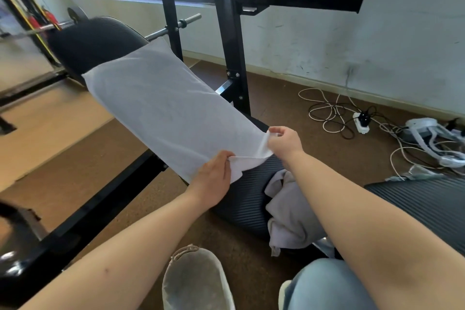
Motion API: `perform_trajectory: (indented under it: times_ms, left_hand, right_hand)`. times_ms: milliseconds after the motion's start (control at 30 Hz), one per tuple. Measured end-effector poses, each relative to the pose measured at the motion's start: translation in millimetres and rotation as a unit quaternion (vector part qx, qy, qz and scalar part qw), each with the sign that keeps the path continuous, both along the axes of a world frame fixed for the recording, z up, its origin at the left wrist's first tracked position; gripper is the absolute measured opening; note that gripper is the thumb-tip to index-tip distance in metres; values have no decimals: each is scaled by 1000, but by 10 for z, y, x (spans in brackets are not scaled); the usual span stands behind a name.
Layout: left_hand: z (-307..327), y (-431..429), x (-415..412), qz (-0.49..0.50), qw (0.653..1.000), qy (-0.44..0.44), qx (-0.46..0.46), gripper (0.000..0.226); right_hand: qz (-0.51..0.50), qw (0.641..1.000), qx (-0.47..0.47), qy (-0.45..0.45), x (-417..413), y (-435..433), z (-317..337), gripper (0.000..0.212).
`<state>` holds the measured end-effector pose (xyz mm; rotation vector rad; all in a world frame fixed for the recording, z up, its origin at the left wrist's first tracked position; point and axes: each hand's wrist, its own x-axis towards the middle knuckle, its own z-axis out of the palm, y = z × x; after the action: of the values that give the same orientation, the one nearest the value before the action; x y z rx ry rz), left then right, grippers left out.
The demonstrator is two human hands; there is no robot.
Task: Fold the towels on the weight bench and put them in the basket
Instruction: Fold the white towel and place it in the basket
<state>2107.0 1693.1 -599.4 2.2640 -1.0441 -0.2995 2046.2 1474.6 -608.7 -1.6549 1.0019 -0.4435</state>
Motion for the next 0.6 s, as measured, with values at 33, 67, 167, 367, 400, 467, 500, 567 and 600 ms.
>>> perform_trajectory:
  times_ms: [33, 67, 167, 367, 400, 467, 500, 567, 600]
  left_hand:
    - [42, 1, 36, 9, 1000, -2, -2, 24]
    - [79, 6, 71, 17, 1000, -7, 0, 26]
    - [158, 12, 167, 52, 998, -4, -16, 26]
    - [222, 65, 375, 117, 992, -4, -54, 24]
    - [255, 68, 395, 121, 991, -4, -64, 26]
    - [321, 77, 416, 141, 987, 15, -80, 14]
    - [354, 88, 419, 148, 986, 20, -76, 1]
    - [378, 120, 416, 160, 986, 4, -41, 29]
    - [360, 140, 422, 164, 986, -7, -30, 34]
  right_hand:
    - [7, 999, 38, -17, 51, 5, 46, 41]
    - [16, 997, 70, -35, 97, 10, 90, 47]
    - [17, 989, 122, -81, 245, 8, 197, 39]
    - [-4, 967, 214, -140, 446, 120, 582, 26]
    - [-1, 963, 226, -145, 465, 135, 638, 29]
    - [16, 970, 202, -137, 496, 134, 687, 38]
    - [28, 978, 167, -125, 510, 123, 683, 41]
    - [57, 991, 71, -94, 514, 106, 654, 43]
    - [68, 994, 27, -81, 511, 97, 630, 41]
